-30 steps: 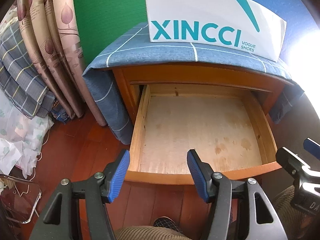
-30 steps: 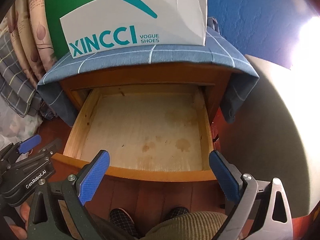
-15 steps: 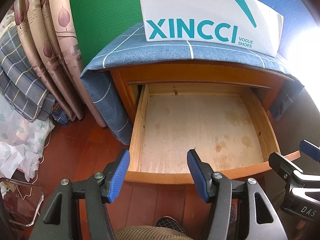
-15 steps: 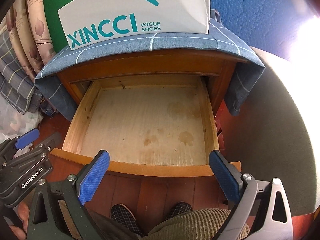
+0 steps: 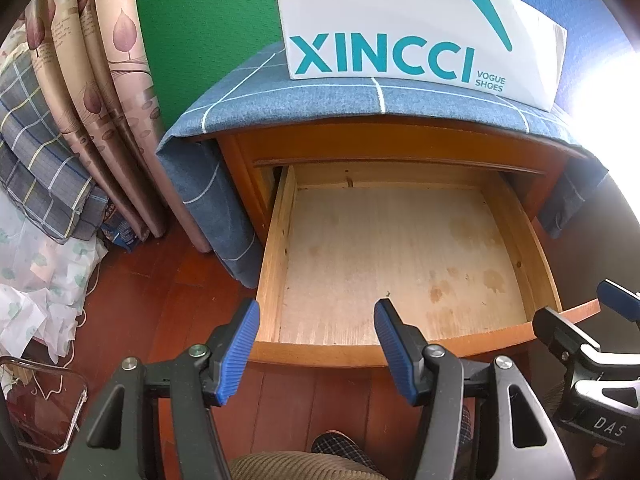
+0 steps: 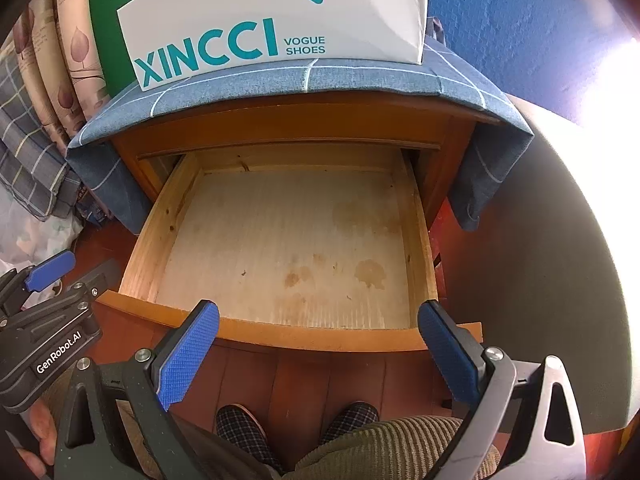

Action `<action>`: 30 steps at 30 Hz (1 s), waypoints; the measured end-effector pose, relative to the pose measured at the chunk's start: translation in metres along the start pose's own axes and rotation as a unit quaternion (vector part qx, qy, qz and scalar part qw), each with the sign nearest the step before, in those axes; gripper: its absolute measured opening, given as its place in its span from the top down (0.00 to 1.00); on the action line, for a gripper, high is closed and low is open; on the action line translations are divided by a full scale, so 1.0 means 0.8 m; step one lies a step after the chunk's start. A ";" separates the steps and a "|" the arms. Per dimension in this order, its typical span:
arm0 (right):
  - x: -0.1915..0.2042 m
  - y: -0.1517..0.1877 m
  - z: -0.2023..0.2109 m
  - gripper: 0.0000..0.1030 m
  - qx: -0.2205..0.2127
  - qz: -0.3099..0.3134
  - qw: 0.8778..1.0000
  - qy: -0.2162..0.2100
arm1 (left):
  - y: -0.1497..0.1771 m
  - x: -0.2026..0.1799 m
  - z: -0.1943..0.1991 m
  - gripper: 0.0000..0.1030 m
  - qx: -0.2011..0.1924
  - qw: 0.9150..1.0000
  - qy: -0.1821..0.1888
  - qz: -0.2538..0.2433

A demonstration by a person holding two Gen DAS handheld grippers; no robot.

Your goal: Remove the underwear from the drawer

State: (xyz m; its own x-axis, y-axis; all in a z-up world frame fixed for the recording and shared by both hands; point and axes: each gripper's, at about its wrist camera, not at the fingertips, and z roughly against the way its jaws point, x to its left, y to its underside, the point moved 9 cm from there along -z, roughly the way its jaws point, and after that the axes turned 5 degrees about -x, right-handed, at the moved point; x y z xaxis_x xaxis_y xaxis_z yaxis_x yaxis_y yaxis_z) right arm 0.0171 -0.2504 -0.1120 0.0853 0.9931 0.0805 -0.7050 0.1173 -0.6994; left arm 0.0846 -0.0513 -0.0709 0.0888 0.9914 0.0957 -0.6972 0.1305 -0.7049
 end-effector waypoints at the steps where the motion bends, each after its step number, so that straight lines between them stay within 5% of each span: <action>1: 0.000 0.000 0.000 0.04 0.001 0.000 1.000 0.000 | 0.000 0.000 0.000 0.41 0.000 1.000 0.000 0.000; 30: 0.008 0.005 -0.003 0.04 0.006 0.010 1.000 -0.001 | 0.000 -0.002 -0.001 0.41 0.001 1.000 -0.002 -0.003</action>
State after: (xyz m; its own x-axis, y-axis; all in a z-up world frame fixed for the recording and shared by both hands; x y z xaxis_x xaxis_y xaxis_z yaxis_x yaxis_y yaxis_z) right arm 0.0163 -0.2437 -0.1161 0.0694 0.9953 0.0672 -0.7148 0.0966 -0.6926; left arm 0.0852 -0.0525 -0.0717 0.0896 0.9906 0.1033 -0.6984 0.1364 -0.7026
